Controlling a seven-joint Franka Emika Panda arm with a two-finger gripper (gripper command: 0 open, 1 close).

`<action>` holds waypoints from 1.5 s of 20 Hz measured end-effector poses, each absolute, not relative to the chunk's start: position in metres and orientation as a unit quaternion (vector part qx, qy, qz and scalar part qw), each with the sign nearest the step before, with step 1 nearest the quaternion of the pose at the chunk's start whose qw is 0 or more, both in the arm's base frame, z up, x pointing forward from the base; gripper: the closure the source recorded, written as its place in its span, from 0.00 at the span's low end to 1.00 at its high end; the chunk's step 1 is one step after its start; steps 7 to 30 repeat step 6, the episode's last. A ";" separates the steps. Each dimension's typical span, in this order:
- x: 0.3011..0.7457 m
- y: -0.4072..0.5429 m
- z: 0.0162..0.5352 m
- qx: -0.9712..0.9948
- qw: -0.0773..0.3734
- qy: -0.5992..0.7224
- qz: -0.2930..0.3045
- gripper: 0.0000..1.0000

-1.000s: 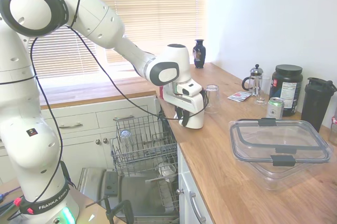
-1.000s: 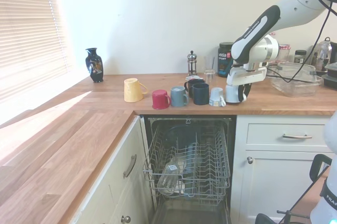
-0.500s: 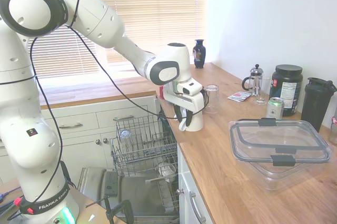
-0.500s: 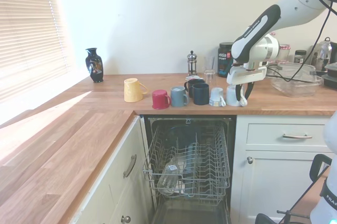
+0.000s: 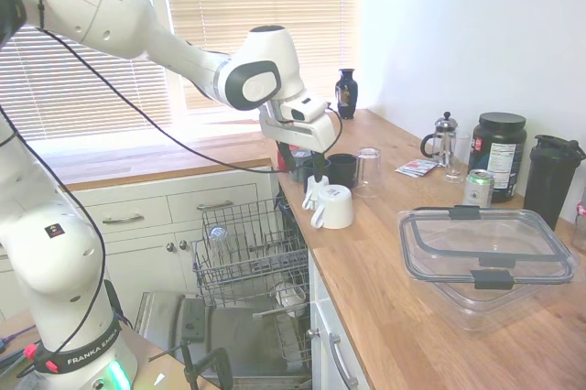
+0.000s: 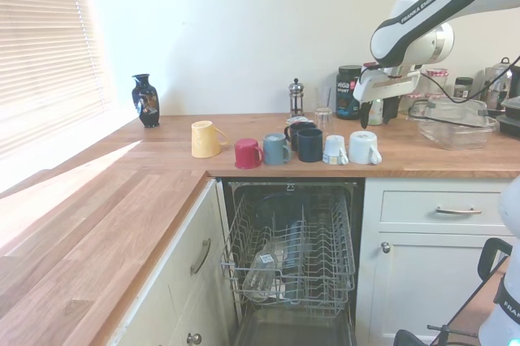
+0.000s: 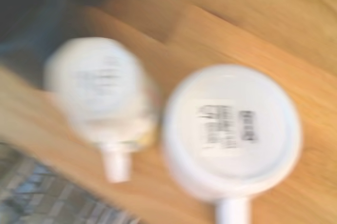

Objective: Unload a mug from dishwasher

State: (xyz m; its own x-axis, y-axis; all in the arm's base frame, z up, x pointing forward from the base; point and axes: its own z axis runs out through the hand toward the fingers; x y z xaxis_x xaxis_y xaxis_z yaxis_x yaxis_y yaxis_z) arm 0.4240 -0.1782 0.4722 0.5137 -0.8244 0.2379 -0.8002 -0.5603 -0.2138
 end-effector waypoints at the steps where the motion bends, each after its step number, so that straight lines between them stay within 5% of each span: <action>1: 0.418 -0.163 0.482 -0.873 0.040 0.456 -0.166 0.00; 6: 0.415 -0.079 0.502 -0.905 0.038 0.387 -0.173 0.00; 30: 0.415 -0.079 0.502 -0.905 0.038 0.387 -0.173 0.00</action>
